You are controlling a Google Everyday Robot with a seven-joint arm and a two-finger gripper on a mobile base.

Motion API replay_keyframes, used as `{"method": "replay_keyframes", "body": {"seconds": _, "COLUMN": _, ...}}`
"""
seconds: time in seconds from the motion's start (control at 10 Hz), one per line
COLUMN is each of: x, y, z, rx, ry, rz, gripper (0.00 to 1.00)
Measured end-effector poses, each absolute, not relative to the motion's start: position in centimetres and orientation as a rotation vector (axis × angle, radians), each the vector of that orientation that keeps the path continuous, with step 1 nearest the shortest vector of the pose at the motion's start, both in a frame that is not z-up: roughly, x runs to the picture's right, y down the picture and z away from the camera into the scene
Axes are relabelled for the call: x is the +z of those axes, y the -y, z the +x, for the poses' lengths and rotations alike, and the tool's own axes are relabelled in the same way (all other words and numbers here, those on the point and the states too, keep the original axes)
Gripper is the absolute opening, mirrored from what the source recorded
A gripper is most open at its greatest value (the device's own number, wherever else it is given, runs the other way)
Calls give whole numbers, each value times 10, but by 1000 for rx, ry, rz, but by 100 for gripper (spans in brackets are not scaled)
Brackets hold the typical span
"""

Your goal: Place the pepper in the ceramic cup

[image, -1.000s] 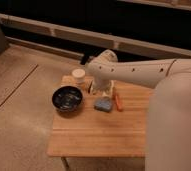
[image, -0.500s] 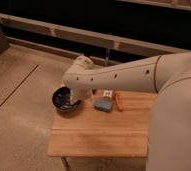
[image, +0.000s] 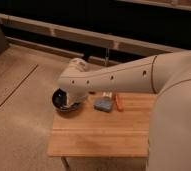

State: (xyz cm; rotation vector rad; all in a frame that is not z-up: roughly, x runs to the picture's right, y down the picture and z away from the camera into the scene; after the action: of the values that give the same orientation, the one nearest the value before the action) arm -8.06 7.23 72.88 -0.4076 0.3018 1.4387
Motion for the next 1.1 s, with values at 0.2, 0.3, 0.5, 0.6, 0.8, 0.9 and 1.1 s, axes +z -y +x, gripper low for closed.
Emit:
{"method": "replay_keyframes", "body": {"seconds": 0.2, "x": 729, "y": -72, "z": -80, "rx": 1440, "ry": -302, "rz": -408, "gripper": 65}}
{"method": "replay_keyframes", "body": {"seconds": 0.3, "x": 731, "y": -70, "z": -77, "rx": 1449, "ry": -307, "rz": -408, "gripper": 65}}
{"method": "replay_keyframes", "body": {"seconds": 0.5, "x": 739, "y": -57, "z": -53, "rx": 1470, "ry": -323, "rz": -380, "gripper": 65}}
{"method": "replay_keyframes", "body": {"seconds": 0.6, "x": 742, "y": -42, "z": -44, "rx": 1480, "ry": -298, "rz": -365, "gripper": 65}}
{"method": "replay_keyframes", "body": {"seconds": 0.8, "x": 746, "y": -15, "z": -28, "rx": 1511, "ry": -237, "rz": -344, "gripper": 65}}
{"method": "replay_keyframes", "body": {"seconds": 0.9, "x": 748, "y": -4, "z": -20, "rx": 1532, "ry": -209, "rz": -337, "gripper": 65}}
{"method": "replay_keyframes", "body": {"seconds": 1.1, "x": 757, "y": 16, "z": 16, "rx": 1629, "ry": -164, "rz": -328, "gripper": 65}}
